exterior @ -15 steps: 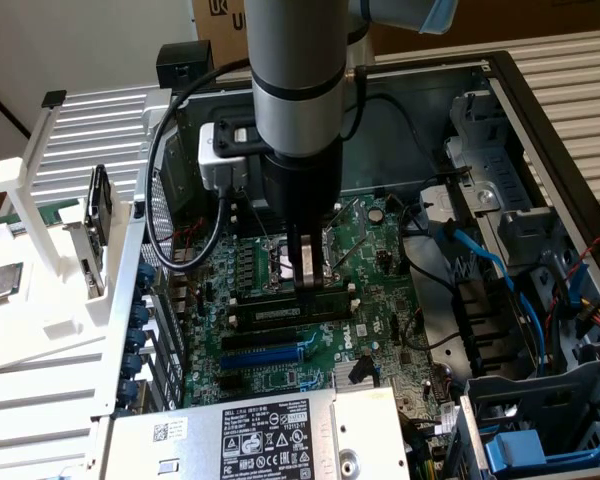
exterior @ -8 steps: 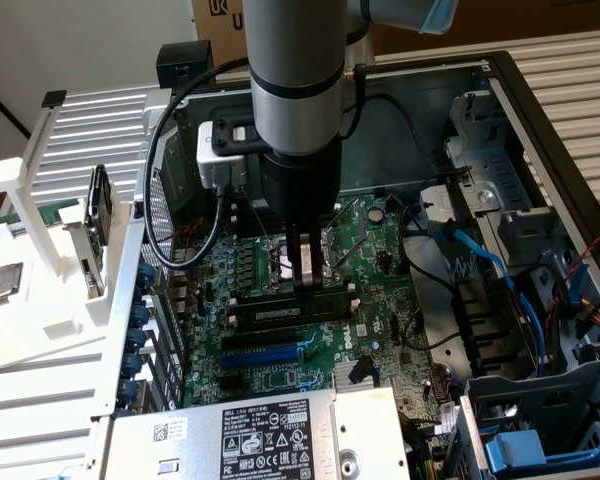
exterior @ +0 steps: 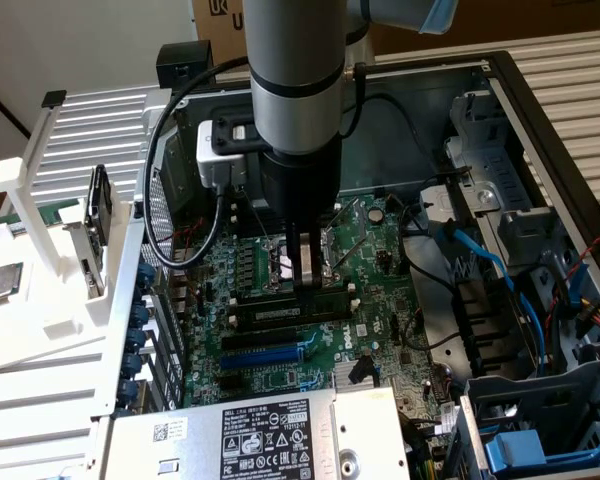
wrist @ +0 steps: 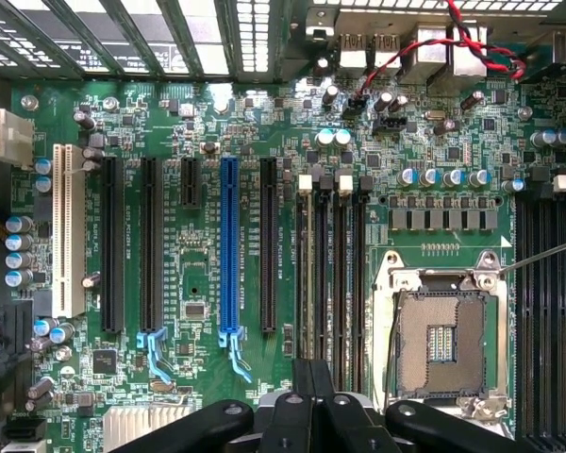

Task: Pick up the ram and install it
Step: 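Press down the ram until it locks into place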

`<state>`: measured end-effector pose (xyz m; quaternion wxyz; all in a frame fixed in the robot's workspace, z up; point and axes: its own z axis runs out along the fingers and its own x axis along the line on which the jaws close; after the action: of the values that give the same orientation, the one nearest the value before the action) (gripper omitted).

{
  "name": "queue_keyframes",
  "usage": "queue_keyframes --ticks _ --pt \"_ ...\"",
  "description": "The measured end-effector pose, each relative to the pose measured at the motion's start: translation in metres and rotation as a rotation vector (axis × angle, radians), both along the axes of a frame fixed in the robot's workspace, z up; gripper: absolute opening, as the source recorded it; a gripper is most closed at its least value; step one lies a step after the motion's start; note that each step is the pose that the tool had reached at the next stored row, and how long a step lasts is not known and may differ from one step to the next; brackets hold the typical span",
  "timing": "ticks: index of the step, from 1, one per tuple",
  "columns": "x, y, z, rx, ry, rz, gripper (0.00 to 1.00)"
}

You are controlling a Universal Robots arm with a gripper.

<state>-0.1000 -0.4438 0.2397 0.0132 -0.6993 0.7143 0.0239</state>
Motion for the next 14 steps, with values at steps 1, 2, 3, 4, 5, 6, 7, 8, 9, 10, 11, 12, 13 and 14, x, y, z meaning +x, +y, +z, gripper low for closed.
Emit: queue_keyframes --ticks 1,2,3,4,5,6,7,8,9,10,11,12,13,14 --pt "0.0000 0.0000 0.0000 -0.0001 0.0000 0.000 0.10" --pt "0.0000 0.0000 0.0000 0.0000 0.0000 0.000 0.10" --pt "0.0000 0.0000 0.0000 0.0000 0.0000 0.000 0.10" --pt "0.0000 0.0000 0.0000 -0.0001 0.0000 0.000 0.10" --pt "0.0000 0.0000 0.0000 -0.0001 0.0000 0.000 0.10" --pt "0.0000 0.0000 0.0000 -0.0001 0.0000 0.000 0.10" --pt "-0.0002 0.0003 0.0001 -0.0003 0.0001 0.000 0.10" --pt "-0.0006 0.0006 0.0001 -0.0002 0.0001 0.000 0.10" --pt "-0.0010 0.0008 0.0000 -0.0001 0.0000 0.000 0.10" --pt "-0.0016 0.0009 0.0000 -0.0001 0.0000 0.000 0.10" --pt "-0.0021 0.0012 0.0000 0.0000 0.0000 0.000 0.10" --pt "-0.0027 0.0015 0.0000 0.0000 0.0000 0.000 0.10" --pt "-0.0037 0.0015 0.0000 -0.0001 0.0000 0.000 0.10" --pt "-0.0046 0.0015 0.0000 0.0000 0.0000 0.000 0.10"
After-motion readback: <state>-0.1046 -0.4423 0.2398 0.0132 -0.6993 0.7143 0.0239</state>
